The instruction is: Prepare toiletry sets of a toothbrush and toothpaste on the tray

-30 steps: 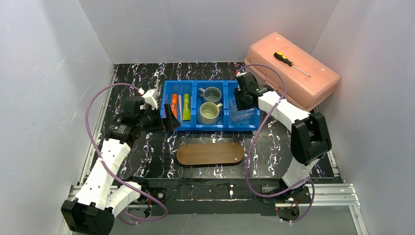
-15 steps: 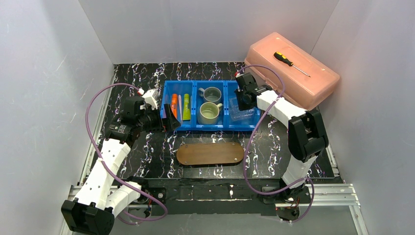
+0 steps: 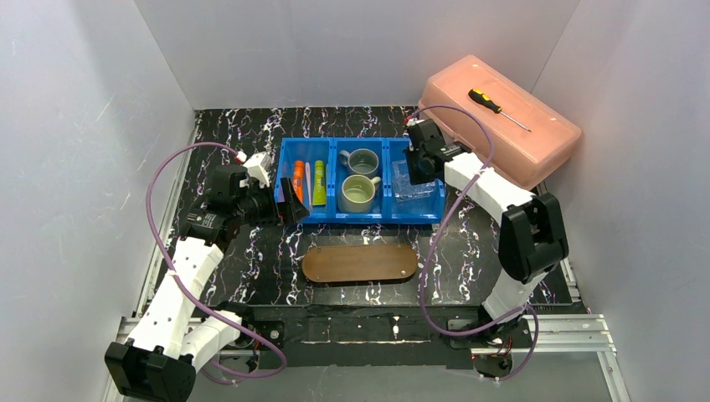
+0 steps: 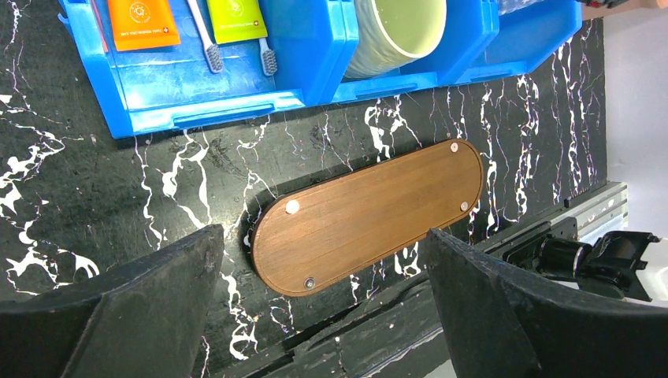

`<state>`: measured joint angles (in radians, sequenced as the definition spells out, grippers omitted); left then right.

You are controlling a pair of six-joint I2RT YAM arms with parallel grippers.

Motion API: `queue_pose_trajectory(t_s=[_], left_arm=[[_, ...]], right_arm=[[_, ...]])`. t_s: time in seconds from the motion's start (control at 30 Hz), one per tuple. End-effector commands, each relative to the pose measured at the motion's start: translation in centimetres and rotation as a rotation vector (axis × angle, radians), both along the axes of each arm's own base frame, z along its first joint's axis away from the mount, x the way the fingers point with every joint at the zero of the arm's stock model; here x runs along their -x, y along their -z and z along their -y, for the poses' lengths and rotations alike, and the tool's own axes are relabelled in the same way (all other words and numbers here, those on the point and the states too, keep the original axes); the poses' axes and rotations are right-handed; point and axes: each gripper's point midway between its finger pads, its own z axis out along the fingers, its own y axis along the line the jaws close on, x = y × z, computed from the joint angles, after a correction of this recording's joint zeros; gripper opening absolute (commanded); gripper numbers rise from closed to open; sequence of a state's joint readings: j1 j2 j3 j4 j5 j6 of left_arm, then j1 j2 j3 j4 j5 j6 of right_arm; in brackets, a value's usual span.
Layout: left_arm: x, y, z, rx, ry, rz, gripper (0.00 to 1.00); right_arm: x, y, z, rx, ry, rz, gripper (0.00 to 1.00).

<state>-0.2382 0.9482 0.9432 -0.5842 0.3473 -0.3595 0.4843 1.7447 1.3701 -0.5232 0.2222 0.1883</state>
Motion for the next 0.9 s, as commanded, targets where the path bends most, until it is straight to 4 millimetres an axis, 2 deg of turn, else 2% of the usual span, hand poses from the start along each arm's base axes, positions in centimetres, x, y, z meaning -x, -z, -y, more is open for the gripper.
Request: queue_pose_trajectory(t_s=[0.0, 0.33, 0.53, 0.7, 0.87], left_arm=[[0.3, 0.0, 0.0, -0.004, 0.002, -0.002, 0.98], [0.4, -0.3, -0.3, -0.01, -0.013, 0.009, 0.98], [0.4, -0.5, -0.9, -0.029, -0.038, 0.025, 0.98], [0.4, -0.6, -1.4, -0.046, -0.065, 0.033, 0.98], [0.3, -0.5, -1.9, -0.061, -0.089, 0.034, 0.98]], right_arm=[[-1.1, -7.1, -0.3, -0.093, 0.032, 0.159, 0.01], [0.4, -11.7, 0.9, -0.143, 0.109, 0.226, 0.01], [2.6, -13.6, 1.2, -0.163, 0.156, 0.232, 0.01], [5.4, -15.7, -0.2, -0.129, 0.153, 0.254, 0.01], [8.4, -17.1, -2.4, -0.147, 0.145, 0.262, 0.01]])
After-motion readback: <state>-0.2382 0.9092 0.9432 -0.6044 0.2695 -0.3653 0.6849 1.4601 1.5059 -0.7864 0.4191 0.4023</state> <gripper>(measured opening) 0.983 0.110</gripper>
